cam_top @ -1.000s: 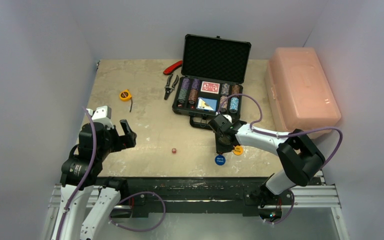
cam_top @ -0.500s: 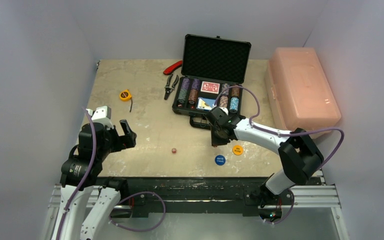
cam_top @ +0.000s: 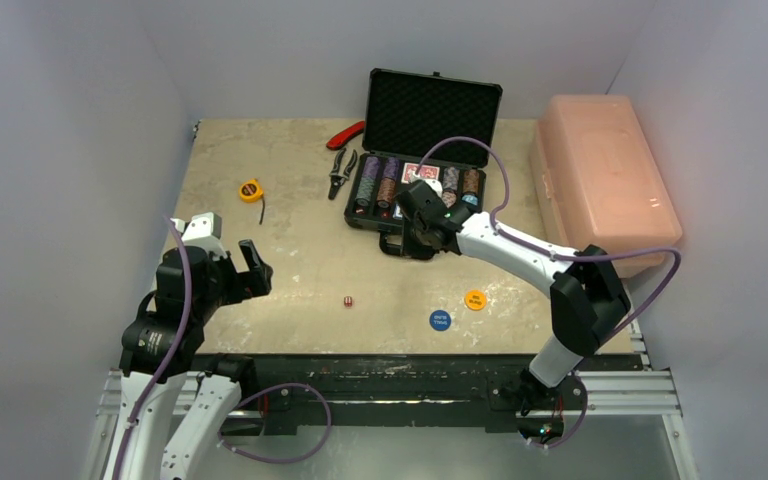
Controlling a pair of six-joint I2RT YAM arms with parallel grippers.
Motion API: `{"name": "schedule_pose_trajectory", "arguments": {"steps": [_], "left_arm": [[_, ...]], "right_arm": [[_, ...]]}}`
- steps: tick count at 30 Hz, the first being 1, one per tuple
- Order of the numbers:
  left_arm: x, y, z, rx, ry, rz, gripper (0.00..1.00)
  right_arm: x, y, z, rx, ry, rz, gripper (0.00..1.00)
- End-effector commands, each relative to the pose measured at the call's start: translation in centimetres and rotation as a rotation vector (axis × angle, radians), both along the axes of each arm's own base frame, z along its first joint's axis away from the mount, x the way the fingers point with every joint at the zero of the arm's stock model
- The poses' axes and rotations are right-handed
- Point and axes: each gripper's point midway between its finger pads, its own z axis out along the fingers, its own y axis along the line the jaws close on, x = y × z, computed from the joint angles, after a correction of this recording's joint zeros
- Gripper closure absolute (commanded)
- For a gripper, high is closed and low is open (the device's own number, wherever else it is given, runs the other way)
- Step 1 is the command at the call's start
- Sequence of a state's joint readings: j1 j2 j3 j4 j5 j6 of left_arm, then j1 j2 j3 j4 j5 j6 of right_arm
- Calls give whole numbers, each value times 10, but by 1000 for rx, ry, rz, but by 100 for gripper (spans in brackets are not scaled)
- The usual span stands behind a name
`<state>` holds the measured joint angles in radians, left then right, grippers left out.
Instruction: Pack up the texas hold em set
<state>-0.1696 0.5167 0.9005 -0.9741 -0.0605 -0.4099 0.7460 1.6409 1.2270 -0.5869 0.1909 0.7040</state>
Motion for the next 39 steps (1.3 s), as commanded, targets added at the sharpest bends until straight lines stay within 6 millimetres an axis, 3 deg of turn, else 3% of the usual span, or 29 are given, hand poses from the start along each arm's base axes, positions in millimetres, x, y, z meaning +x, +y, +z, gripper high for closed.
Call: {"name": "schedule_pose_trajectory", "arguments": {"steps": [1, 19, 22, 31, 39], "left_arm": [[2, 2, 3, -6, -20, 17, 2], [6, 1, 0, -3, 5, 14, 1], [5, 10, 4, 19, -16, 62, 0], [9, 5, -2, 2, 16, 47, 0], [11, -4, -3, -12, 81, 11, 0]], "right_arm": [[20, 5, 31, 14, -81, -50, 100], [44, -14, 53, -34, -185, -137, 100], [47, -20, 56, -29, -206, -149, 100], [59, -50, 66, 4, -245, -222, 100], [59, -73, 67, 2, -288, -287, 100]]}}
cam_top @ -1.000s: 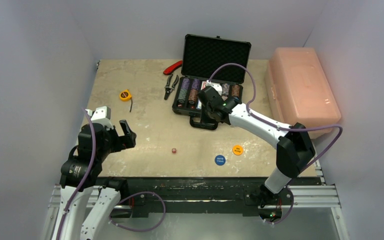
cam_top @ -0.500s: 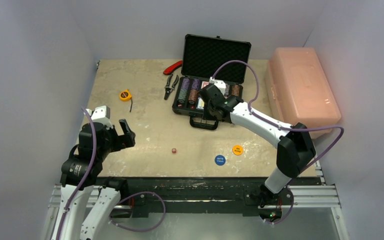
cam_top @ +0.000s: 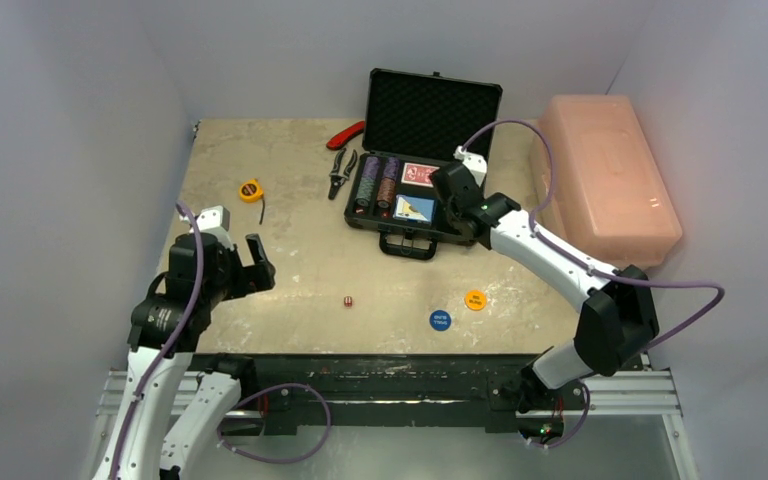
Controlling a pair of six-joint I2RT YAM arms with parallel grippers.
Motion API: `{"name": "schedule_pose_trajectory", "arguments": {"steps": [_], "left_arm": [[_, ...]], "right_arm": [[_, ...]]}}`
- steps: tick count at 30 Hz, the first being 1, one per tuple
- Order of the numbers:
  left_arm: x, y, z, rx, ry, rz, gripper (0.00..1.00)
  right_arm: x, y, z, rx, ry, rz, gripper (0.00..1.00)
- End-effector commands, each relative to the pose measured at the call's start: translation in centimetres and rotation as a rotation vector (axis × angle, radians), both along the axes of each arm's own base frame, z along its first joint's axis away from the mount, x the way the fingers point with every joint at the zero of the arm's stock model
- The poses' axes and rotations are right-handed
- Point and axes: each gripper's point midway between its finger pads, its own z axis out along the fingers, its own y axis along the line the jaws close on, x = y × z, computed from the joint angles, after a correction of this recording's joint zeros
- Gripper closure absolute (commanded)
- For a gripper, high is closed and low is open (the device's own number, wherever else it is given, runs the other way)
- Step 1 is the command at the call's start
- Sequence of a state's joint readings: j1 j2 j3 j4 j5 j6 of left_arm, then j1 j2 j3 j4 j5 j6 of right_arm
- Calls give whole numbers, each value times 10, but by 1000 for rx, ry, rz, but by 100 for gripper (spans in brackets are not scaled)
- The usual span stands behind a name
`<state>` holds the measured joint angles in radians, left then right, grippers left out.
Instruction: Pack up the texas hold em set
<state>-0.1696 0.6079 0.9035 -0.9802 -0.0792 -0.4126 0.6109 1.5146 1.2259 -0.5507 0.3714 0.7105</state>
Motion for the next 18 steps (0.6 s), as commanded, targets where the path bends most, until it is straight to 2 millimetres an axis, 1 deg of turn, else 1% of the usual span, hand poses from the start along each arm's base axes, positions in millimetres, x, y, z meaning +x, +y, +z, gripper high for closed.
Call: {"name": "schedule_pose_trajectory", "arguments": {"steps": [1, 5, 8, 10, 14, 18], "left_arm": [[3, -6, 11, -39, -5, -8, 0], [3, -7, 5, -25, 31, -24, 1], [5, -11, 4, -36, 17, -48, 2], [7, -13, -1, -44, 4, -53, 2], [8, -13, 1, -42, -15, -58, 2], [8, -13, 1, -42, -18, -58, 2]], "right_arm": [[5, -10, 12, 7, -78, -49, 100], [6, -24, 10, -1, -87, -107, 100], [8, -36, 11, -7, -95, -159, 100], [10, -43, 12, -10, -101, -192, 100], [11, -53, 14, -8, -108, -245, 100], [12, -61, 10, -11, -95, -287, 100]]}}
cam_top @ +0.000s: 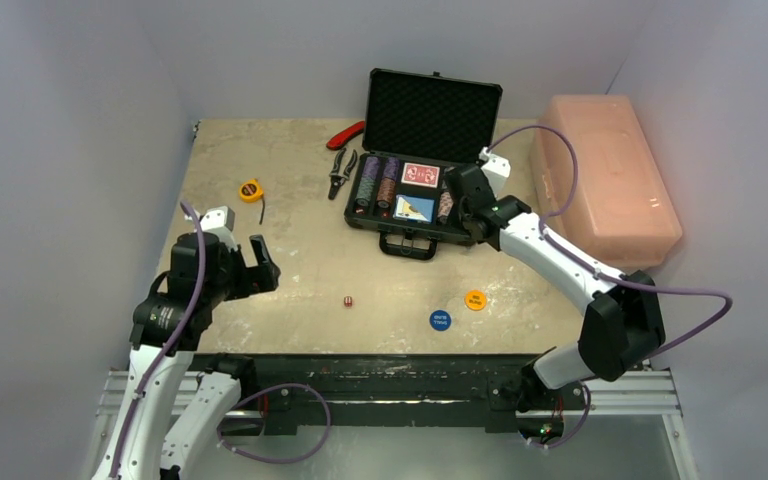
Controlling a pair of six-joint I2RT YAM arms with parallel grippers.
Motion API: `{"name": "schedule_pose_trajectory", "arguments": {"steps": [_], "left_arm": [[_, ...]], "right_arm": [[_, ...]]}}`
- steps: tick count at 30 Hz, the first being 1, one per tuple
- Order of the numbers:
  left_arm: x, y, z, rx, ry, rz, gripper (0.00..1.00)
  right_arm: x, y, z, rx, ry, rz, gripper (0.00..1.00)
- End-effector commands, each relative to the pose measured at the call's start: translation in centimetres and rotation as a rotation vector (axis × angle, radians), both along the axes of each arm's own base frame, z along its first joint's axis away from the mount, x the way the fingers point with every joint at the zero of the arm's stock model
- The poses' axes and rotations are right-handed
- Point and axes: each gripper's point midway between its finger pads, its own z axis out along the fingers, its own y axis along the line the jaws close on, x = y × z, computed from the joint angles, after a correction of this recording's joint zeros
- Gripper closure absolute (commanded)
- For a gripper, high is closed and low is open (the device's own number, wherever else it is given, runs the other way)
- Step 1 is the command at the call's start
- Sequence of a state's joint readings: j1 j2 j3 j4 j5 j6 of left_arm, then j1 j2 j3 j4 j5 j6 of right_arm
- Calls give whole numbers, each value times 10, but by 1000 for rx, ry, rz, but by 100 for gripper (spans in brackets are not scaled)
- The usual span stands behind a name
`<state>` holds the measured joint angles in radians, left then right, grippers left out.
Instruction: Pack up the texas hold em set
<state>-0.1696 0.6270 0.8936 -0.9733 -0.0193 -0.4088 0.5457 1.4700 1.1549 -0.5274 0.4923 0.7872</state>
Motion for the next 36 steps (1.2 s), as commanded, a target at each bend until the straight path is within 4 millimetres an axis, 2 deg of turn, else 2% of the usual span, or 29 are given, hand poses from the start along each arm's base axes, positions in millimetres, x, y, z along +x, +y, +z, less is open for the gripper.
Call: {"name": "schedule_pose_trajectory", "arguments": {"steps": [1, 6, 18, 31, 36], "left_arm": [[8, -2, 7, -11, -44, -9, 2], [9, -2, 7, -10, -44, -9, 2], [7, -10, 7, -34, -41, -50, 3], [4, -10, 11, -38, -62, -51, 3], [4, -8, 12, -35, -67, -45, 3]], "right_arm": [[3, -17, 13, 9, -47, -99, 100], [5, -25, 7, 2, -37, -126, 100], [11, -25, -13, -30, 17, -86, 100], [21, -39, -26, -63, 61, -117, 100], [27, -36, -28, -64, 63, -99, 100]]}}
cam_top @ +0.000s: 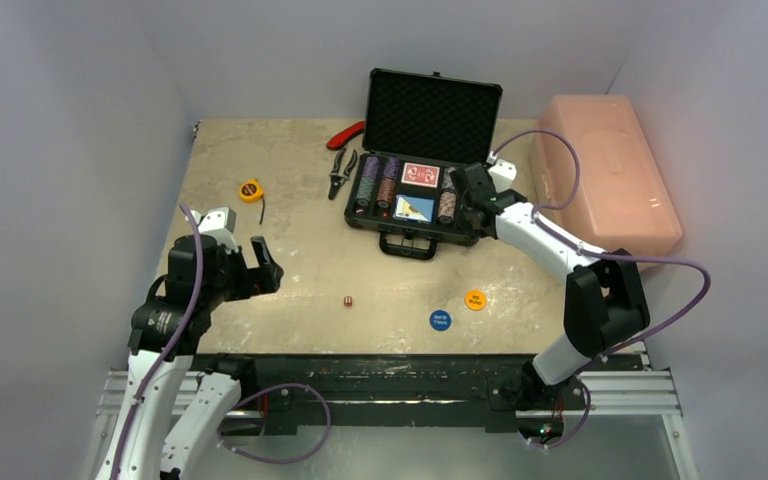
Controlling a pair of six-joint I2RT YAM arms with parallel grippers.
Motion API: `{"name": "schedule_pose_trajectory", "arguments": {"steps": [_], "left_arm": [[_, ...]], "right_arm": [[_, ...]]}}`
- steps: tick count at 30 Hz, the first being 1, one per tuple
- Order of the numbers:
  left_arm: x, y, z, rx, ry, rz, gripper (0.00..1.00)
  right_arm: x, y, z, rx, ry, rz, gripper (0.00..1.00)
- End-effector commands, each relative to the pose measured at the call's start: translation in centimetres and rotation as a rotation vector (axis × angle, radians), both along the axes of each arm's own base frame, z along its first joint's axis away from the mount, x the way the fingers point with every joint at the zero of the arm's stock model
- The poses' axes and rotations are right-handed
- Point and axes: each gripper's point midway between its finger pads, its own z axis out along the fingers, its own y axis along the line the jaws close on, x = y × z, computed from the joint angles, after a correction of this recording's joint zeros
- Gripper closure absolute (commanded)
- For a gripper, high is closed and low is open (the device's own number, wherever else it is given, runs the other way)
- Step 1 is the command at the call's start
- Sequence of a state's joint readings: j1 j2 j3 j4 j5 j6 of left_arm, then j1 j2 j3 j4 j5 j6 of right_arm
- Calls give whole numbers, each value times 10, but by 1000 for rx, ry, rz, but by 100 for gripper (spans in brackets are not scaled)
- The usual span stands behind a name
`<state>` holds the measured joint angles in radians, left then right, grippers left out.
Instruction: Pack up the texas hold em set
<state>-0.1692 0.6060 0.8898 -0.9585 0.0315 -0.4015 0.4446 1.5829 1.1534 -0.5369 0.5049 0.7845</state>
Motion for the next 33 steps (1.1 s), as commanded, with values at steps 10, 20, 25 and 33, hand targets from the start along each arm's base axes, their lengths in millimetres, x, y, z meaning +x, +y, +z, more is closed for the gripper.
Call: {"name": "schedule_pose_trajectory", "arguments": {"steps": [10, 20, 25, 33], "left_arm": [[6, 0, 6, -1, -36, 1, 3], [6, 1, 6, -1, -35, 3, 3], [6, 1, 6, -1, -36, 4, 3], [6, 1, 6, -1, -37, 3, 3]], "right_arm": [[22, 7, 5, 15, -28, 26, 100], [27, 7, 2, 39, -35, 47, 100], [28, 9, 1, 52, -38, 61, 100], [29, 5, 0, 55, -42, 51, 89]]}}
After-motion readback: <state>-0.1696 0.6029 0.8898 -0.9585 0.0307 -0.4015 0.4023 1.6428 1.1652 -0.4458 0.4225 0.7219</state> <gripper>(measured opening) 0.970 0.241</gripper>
